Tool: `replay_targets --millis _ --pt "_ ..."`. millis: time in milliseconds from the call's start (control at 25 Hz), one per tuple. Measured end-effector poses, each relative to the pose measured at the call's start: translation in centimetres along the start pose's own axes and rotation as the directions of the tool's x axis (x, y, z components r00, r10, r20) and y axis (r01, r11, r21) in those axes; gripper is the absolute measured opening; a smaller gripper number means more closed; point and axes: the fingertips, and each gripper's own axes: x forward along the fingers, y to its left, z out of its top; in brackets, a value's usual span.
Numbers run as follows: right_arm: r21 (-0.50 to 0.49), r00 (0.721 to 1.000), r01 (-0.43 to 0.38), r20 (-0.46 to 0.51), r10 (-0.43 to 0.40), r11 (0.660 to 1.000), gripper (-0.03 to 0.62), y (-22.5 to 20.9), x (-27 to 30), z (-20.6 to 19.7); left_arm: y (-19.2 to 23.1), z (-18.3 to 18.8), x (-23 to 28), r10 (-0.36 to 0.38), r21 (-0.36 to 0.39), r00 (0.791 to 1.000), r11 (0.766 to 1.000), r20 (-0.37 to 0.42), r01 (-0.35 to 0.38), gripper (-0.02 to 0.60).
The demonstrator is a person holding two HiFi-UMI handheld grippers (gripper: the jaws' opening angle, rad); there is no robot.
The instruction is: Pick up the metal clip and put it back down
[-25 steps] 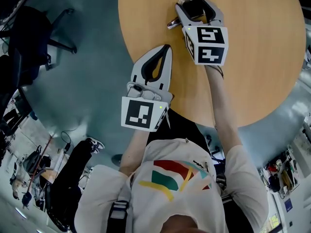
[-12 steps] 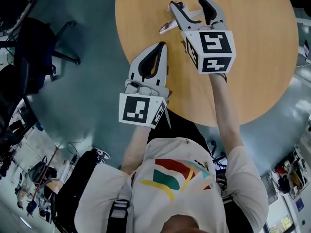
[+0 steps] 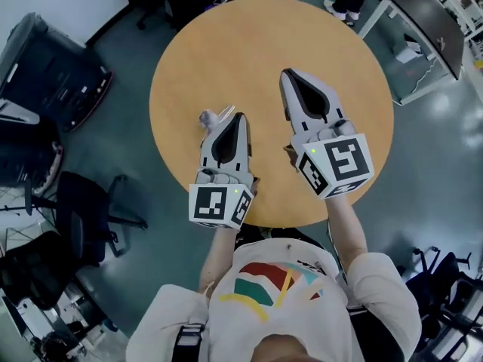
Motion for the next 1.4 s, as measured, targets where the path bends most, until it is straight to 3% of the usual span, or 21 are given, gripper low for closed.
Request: replay_targets --millis 160,320,560,880,1240,1400 --pt "0.036 0.988 0.142 0.064 -0.144 0.989 0.014 -6.0 -9.5 4.1 -8.2 3.2 2.7 -0.129 0.062 0.991 0.99 0.018 0.128 0.043" --pt "0.077 0.944 0.305 0.105 -0.312 0.949 0.014 -10.2 -17.8 5.2 -14.8 5.4 5.3 -0.265 0.122 0.964 0.958 0.028 0.259 0.043" --pt "0.16 0.91 0.385 0.1 -0.403 0.909 0.014 -12.1 -25.2 2.8 -21.5 4.6 5.1 -0.357 0.146 0.934 0.924 -0.003 0.354 0.043" --pt "0.179 0.89 0.408 0.142 -0.434 0.895 0.014 -14.0 -29.3 3.0 -25.3 3.3 3.7 -0.372 0.223 0.927 0.901 -0.051 0.374 0.043" --pt "0.162 0.915 0.346 0.159 -0.37 0.924 0.014 -12.8 -27.7 4.3 -22.5 5.0 2.5 -0.299 0.171 0.954 0.941 0.01 0.293 0.043" --pt "0.153 0.927 0.321 0.152 -0.343 0.935 0.014 -11.6 -26.5 4.5 -21.1 5.9 2.2 -0.281 0.166 0.959 0.948 0.024 0.273 0.043"
